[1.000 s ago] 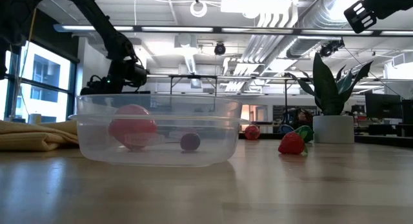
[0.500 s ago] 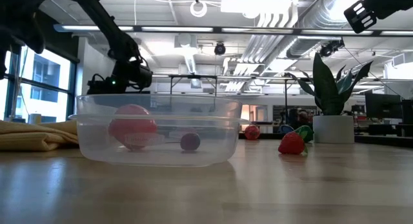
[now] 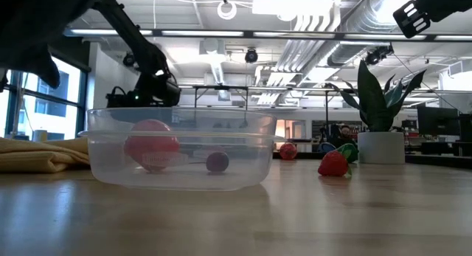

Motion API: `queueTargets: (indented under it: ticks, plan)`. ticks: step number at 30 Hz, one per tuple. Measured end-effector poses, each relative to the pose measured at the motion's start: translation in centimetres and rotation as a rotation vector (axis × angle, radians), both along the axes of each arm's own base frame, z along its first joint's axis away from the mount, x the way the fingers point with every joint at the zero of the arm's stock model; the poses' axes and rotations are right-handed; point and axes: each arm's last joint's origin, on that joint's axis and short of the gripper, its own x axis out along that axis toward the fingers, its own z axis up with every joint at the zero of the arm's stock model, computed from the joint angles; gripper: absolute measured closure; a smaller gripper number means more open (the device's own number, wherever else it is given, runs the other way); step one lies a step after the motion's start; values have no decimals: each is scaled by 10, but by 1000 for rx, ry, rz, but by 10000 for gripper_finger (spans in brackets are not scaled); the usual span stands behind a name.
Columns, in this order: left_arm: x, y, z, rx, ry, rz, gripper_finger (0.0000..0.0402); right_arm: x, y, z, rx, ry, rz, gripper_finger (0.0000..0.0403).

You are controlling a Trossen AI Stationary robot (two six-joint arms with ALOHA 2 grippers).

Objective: Pick and placing Produce into tupperware
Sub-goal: Put the orange into the transparent bin

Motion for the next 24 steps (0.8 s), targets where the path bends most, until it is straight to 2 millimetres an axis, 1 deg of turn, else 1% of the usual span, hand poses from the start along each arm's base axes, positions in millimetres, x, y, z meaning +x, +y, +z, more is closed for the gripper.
queueTargets:
  ticks: [4,7,12,17,20,24]
  plan:
    - [-1,2,-5,6,43,4,117,0,0,0,-1,0,0,402]
    - [-1,2,-5,0,39,-3,117,0,0,0,0,0,0,402]
    - [3,3,6,-66,-67,-2,117,0,0,0,0,0,0,402]
    - [3,1,12,-106,-82,10,123,0,0,0,0,0,0,402]
    - [6,-2,13,-130,-80,4,153,0,0,0,-1,0,0,402]
    - [8,-4,13,-143,-79,-10,218,0,0,0,-1,0,0,402]
